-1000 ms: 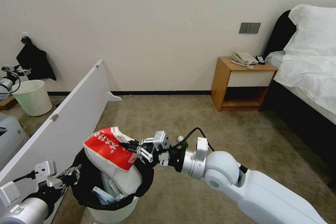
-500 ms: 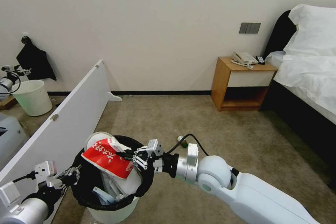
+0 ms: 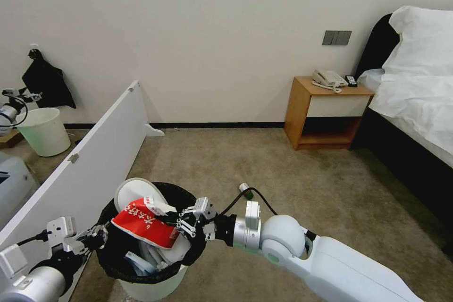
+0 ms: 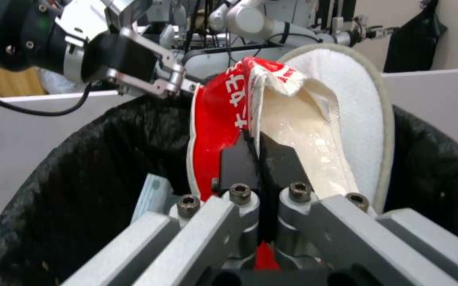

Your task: Pick up the trash bin, then pick up the garbage from the floor and place it into the trash bin.

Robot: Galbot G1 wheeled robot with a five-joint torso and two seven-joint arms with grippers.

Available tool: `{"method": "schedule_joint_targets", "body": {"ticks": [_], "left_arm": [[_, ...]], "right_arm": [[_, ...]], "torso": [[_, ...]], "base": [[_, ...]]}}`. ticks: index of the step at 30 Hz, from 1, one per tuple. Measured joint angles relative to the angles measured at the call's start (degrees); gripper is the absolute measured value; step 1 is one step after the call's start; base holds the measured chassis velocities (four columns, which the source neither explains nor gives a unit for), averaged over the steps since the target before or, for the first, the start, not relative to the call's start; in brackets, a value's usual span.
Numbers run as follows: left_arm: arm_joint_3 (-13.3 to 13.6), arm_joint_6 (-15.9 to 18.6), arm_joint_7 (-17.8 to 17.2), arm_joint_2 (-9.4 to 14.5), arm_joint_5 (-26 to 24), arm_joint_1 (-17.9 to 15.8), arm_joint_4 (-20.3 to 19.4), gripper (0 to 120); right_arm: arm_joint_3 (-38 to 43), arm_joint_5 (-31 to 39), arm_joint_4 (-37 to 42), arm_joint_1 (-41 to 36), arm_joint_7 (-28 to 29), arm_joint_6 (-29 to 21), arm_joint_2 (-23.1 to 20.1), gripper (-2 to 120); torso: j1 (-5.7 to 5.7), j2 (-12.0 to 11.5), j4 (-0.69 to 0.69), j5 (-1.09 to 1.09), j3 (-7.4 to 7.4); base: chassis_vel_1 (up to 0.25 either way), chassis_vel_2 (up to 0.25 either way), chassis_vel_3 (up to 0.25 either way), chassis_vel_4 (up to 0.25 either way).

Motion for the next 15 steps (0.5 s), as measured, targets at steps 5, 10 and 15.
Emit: {"method": "schedule_joint_targets", "body": {"ticks": [5, 10, 15], "left_arm": [[-0.1, 0.0, 0.0, 0.0, -0.1, 0.1, 0.0, 5], [-0.2, 0.0, 0.0, 0.0, -0.2, 0.2, 0.0, 5], [-0.3, 0.0, 0.0, 0.0, -0.2, 0.3, 0.0, 5]], "right_arm": [[-0.4, -1.1, -0.6, -0.2, 0.0, 0.0, -0.2, 0], [-0.6, -1.7, -1.0, -0.4, 0.0, 0.0, -0.3, 0], [-0.8, -1.8, -1.2, -0.4, 0.4, 0.0, -0.4, 0]], "torso": [[0.00, 0.0, 0.00, 0.00, 0.00], [0.00, 0.0, 0.00, 0.00, 0.00], [0.00, 0.0, 0.00, 0.00, 0.00]], "base": [[0.000, 0.000, 0.000, 0.000], [0.000, 0.000, 0.000, 0.000], [0.000, 0.000, 0.000, 0.000]]}}
